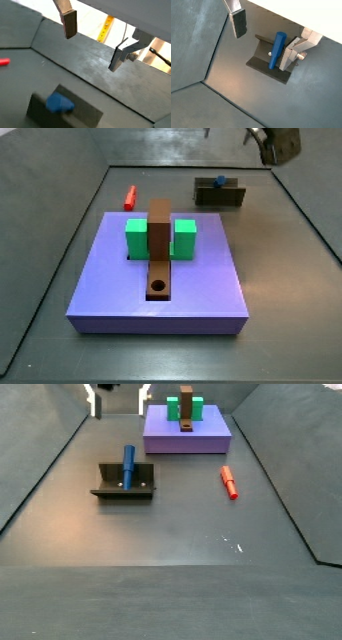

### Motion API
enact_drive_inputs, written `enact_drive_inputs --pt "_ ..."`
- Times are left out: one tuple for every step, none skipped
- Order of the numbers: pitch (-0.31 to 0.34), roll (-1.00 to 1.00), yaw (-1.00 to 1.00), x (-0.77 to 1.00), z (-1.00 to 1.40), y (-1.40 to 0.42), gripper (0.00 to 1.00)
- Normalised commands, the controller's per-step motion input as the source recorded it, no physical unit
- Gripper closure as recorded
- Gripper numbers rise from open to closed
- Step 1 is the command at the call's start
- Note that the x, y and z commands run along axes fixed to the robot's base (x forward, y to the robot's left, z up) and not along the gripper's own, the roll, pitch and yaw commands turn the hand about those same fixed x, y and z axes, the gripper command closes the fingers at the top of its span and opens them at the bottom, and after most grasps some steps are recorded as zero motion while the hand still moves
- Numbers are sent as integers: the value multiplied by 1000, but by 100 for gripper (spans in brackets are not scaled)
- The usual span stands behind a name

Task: Pick up the blue object. Move up. Place the blue object on the fixture. Regrasp the blue object. Move to above the board. Insert the blue object.
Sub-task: Regrasp the blue object.

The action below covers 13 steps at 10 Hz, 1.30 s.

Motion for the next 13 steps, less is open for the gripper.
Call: enact_drive_inputs --pt "-103 246 580 220 -306 -143 0" --pt "-103 194 694 217 -194 -94 0" --pt "-120 180 689 94 -140 -34 0" --pt "-114 106 589 0 -91 -49 0" --pt "-94 214 417 0 -9 -86 0" --pt "0 0 0 23 0 0 0" --pt "-71 0 0 0 -123 0 0" --pt "-86 0 51 0 -160 -34 0" --pt "-109 0 46 0 -260 -69 0" --pt "-71 0 37 0 -229 -63 0" --pt "-37 0 26 0 -200 -46 0" --pt "0 0 23 0 -174 -46 0" --pt "0 0 20 0 -171 -40 0"
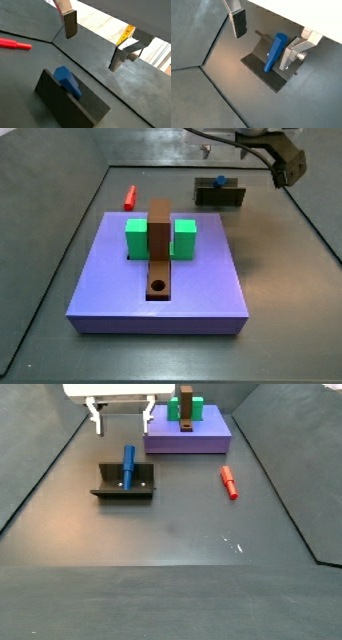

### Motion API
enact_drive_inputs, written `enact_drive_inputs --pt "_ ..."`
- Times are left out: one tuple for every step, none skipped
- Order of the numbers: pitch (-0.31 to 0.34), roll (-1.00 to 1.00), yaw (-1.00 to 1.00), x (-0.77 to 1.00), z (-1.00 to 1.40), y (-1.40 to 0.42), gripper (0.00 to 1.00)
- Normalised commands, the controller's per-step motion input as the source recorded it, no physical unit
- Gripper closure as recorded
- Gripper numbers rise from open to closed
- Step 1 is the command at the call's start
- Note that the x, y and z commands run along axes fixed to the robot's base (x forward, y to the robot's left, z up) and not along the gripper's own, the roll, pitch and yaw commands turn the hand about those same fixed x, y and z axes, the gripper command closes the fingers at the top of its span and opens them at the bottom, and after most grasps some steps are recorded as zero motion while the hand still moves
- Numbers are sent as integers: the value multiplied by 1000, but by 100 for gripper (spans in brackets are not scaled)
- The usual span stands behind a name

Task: Pick up the blue object. Move up. Place the blue object on the fixture. Regrasp the blue object. Move to above the board. Insert the blue object.
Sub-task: Regrasp the blue object.

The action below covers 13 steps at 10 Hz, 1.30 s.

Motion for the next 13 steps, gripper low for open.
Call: enact_drive_inputs --pt "0 0 20 20 -174 -37 0" --pt "0 0 17 14 -171 -26 0" --pt "0 0 14 6 -177 -29 0" --pt "0 0 14 0 -177 -40 0" --pt "0 0 14 0 -137 -43 0" --pt "0 0 20 0 -157 -34 0" --pt "-40 0 26 0 -229 -46 0" --pt "-23 0 0 74 -197 -49 0" --pt "-66 -29 0 171 -217 -71 0" --pt "-143 -46 0 186 -286 -80 0" --pt "-151 -26 0 100 -317 -51 0" --pt "-143 0 0 97 -294 -49 0" --pt "-123 0 0 66 -289 -26 0"
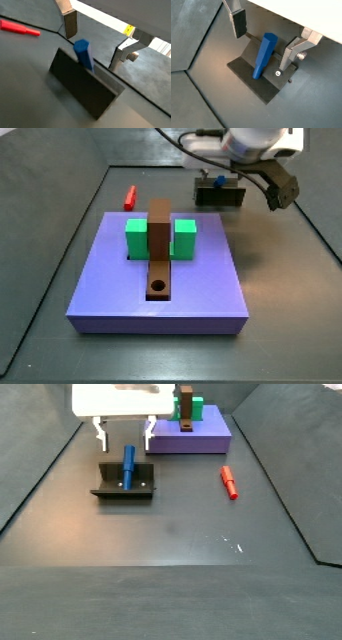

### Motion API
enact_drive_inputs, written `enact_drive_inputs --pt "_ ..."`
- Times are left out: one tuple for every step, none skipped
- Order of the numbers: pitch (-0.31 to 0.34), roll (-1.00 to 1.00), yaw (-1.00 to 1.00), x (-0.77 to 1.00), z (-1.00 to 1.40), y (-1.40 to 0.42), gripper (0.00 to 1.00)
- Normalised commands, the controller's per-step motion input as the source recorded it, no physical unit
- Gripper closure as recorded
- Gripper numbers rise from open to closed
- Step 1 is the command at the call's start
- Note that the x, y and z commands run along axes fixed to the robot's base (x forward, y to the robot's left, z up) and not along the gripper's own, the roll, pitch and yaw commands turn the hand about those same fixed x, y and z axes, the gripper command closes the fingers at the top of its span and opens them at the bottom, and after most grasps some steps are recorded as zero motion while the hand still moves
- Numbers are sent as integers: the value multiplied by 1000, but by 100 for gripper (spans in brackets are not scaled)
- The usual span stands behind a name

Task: Pick up the blue object. Move up. Place the blue object on the fixture. Regrasp the blue object. Move to above the board. Insert the blue object.
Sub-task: Regrasp the blue object.

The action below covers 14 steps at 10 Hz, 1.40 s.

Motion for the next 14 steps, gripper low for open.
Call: enact_drive_inputs --pt "-83 189 14 0 -294 0 0" --pt "0 537 109 14 -271 0 0" --pt "0 686 111 43 -323 -54 0" --pt "0 409 43 29 -189 -74 0" --pt "0 3 0 0 -26 0 0" --pt "0 0 0 0 -37 0 0" --pt "0 0 17 9 0 0 0" --pt "0 0 31 23 0 34 0" --pt "0 0 49 46 0 34 0" --pt "0 0 49 31 0 0 0" --pt "0 0 0 0 0 0 0" --pt "0 0 0 0 0 0 100" --pt "0 0 0 0 0 0 100" --pt "0 0 0 0 0 0 100"
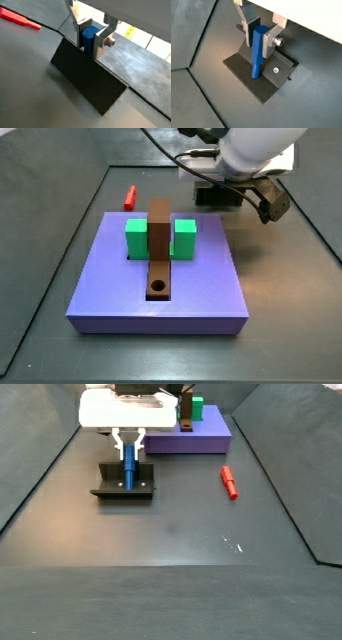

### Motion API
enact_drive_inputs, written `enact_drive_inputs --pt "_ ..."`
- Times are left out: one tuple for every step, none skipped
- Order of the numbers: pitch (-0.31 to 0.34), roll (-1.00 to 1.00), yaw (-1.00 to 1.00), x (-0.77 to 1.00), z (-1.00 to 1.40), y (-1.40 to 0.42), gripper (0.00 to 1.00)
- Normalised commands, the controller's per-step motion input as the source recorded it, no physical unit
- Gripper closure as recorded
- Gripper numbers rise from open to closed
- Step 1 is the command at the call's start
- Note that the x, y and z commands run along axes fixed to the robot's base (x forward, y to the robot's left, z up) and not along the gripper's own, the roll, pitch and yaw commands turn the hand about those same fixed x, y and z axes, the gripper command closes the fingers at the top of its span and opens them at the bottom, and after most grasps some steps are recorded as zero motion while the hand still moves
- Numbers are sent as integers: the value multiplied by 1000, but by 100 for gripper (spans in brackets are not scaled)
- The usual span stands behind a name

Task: Pick up the blue object. Move up. Place the blue object on the fixture. Regrasp the blue object. Move to above the board. Insert the blue object.
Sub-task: Regrasp the blue object.

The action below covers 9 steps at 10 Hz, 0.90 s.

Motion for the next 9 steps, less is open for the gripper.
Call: enact_drive_inputs --pt "0 0 0 0 0 0 100" --pt "0 0 0 0 0 0 100" --pt "0 0 0 0 0 0 100" --pt "0 0 0 0 0 0 100" --pt "0 0 0 0 0 0 100" --pt "0 0 0 0 0 0 100" --pt "0 0 0 0 0 0 100" --pt "0 0 0 0 0 0 100" --pt "0 0 0 0 0 0 100"
